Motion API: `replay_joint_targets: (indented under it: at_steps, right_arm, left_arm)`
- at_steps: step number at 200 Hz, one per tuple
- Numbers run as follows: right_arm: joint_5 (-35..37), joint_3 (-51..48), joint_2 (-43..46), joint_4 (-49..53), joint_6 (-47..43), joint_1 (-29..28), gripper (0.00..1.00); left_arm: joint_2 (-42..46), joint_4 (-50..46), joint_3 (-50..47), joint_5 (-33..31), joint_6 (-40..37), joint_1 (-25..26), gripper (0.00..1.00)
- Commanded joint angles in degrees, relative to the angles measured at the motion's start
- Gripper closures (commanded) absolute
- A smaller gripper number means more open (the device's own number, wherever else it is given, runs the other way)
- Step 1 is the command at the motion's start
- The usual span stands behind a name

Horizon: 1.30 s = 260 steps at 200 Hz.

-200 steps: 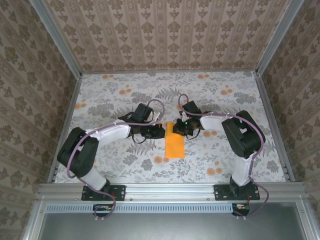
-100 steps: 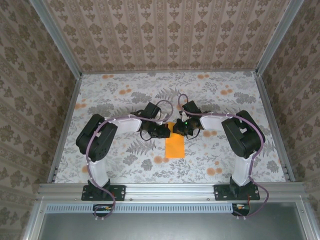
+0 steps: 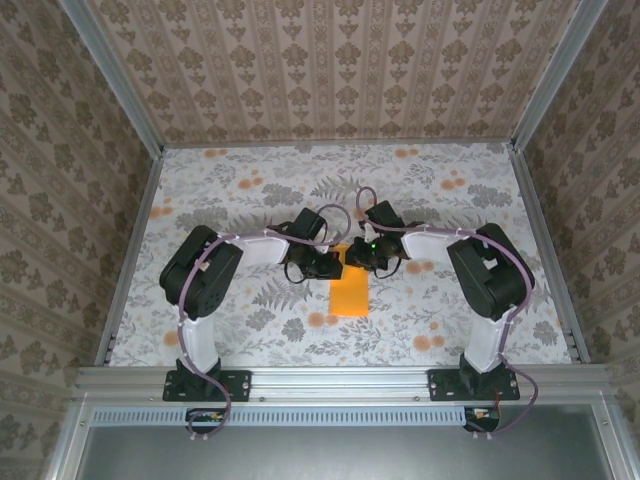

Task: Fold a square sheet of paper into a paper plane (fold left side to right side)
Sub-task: Hold the square sheet of paper at the center of the table.

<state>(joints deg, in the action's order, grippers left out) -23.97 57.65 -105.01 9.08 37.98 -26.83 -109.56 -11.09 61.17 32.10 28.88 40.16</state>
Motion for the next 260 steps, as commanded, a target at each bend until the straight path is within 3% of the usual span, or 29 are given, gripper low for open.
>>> replay_joint_targets:
  at_steps: [1,30,65,152,210,260]
  right_arm:
    - [2.6,-1.8,6.5,4.4,-1.6,0.0,0.79]
    - [-1.1,-5.8,12.2,7.2,-0.4,-1.6,0.83]
    - [-4.0,-11.4,13.1,5.2,4.3,-5.3,0.86]
    - [3.0,-11.6,6.2,11.6,1.1,-6.0,0.87]
    - [3.7,-11.2,4.9,12.9,-0.3,-6.1,0.89]
    - [4.9,-10.3,4.6,14.6,-1.5,-6.0,0.90]
  left_arm:
    - [-0.6,-1.7,-1.2,-3.0,1.1,0.4,0.95]
    - [-0.3,-2.1,-1.1,-3.7,1.1,0.7,0.95]
    - [0.0,-2.3,-1.1,-4.3,1.3,1.2,0.95]
    - [1.7,-2.7,0.6,-4.0,1.4,1.0,0.94]
    - [0.2,-2.2,3.5,-3.5,0.9,0.2,0.90]
    - [-1.8,0.4,2.4,-3.6,1.3,0.1,0.94]
